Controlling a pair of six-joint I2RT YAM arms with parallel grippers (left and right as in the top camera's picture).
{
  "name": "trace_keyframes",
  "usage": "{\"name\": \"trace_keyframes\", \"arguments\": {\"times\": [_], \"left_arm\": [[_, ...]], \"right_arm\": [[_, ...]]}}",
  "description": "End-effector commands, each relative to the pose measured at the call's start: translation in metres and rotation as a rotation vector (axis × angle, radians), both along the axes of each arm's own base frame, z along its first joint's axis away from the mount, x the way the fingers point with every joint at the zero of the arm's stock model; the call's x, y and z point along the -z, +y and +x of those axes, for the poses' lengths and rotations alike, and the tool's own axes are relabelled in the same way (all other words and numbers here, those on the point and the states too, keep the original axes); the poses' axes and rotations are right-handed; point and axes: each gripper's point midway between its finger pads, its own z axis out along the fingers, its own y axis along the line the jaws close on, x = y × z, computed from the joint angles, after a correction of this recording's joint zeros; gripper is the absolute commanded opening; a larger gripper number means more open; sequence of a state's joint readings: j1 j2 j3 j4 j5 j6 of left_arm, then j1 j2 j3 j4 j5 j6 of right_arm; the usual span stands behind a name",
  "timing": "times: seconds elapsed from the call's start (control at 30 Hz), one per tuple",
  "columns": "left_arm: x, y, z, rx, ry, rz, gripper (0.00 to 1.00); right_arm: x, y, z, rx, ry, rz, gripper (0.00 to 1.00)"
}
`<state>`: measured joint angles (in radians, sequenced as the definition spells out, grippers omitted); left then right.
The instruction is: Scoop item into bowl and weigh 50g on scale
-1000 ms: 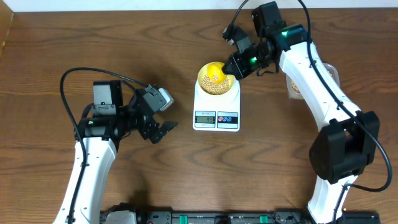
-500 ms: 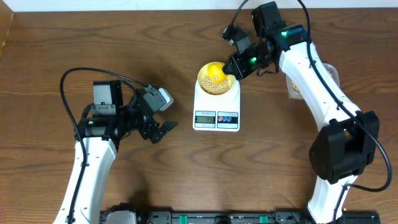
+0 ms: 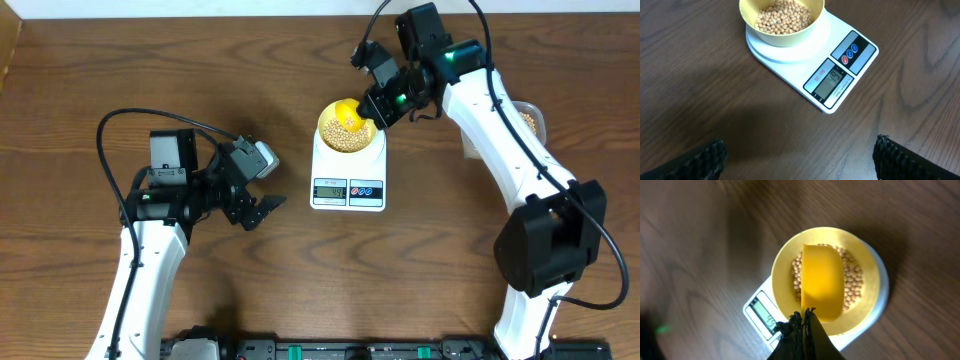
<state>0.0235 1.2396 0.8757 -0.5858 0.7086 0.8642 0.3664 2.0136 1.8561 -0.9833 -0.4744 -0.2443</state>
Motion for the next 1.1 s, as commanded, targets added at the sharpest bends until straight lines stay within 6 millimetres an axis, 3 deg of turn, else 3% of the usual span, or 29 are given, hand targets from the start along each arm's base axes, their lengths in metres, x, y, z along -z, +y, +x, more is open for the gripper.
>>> {"name": "trace_keyframes", "arguments": {"times": [0.0, 1.07], "left_arm": [[-0.0022, -0.0011, -0.0022, 0.003, -0.004, -0.014, 0.95], [-0.0022, -0.0011, -0.0022, 0.003, -0.004, -0.014, 0.95]], "right_arm": [[-0.0128, 0.0026, 0.0033, -0.032, -0.079, -0.043, 0.01], [-0.0087, 0.007, 0.0022, -0.107, -0.157, -0.129, 0.01]]}}
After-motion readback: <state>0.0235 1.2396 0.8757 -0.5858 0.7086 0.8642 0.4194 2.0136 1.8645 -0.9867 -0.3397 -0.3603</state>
